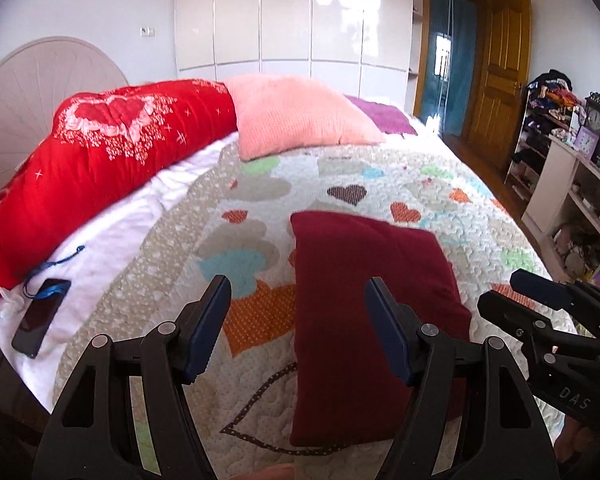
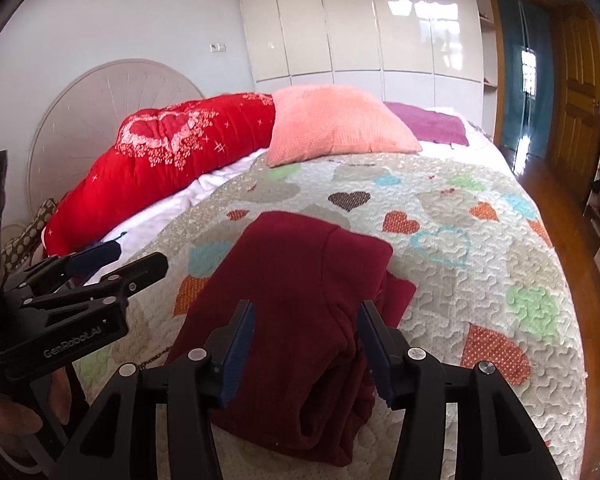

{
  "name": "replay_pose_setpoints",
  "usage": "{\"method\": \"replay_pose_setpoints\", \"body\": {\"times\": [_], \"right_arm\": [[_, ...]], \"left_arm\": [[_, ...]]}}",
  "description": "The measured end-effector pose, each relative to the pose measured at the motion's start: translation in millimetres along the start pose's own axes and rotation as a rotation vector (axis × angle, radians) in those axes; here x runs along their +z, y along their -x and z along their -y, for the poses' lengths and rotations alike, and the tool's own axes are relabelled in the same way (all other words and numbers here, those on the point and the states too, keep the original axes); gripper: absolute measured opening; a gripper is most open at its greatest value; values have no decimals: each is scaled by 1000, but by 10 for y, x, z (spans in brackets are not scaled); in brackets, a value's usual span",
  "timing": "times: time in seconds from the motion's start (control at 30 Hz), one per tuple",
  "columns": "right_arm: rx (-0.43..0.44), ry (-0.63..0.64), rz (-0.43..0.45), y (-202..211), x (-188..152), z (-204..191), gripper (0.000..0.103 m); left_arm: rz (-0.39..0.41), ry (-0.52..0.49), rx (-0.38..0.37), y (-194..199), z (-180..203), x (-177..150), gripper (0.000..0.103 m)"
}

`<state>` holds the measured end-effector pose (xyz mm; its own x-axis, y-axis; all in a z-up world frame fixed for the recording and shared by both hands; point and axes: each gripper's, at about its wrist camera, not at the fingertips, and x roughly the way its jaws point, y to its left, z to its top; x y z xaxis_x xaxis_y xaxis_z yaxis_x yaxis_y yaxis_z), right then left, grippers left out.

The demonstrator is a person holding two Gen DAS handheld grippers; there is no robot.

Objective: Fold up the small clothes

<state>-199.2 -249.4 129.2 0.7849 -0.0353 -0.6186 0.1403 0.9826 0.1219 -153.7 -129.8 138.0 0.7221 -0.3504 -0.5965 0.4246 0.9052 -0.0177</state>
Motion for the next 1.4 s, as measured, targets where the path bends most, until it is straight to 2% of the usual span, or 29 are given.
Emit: {"method": "replay_pose_setpoints", "body": {"times": [0.53, 1.4], "right_arm": [[10, -12, -24, -120, -17, -16, 55], [28, -19, -62, -250, -69, 3, 56]], "left_arm": [[33, 0, 7, 46, 19, -1, 70], [23, -7, 14, -75, 37, -47, 70]]}}
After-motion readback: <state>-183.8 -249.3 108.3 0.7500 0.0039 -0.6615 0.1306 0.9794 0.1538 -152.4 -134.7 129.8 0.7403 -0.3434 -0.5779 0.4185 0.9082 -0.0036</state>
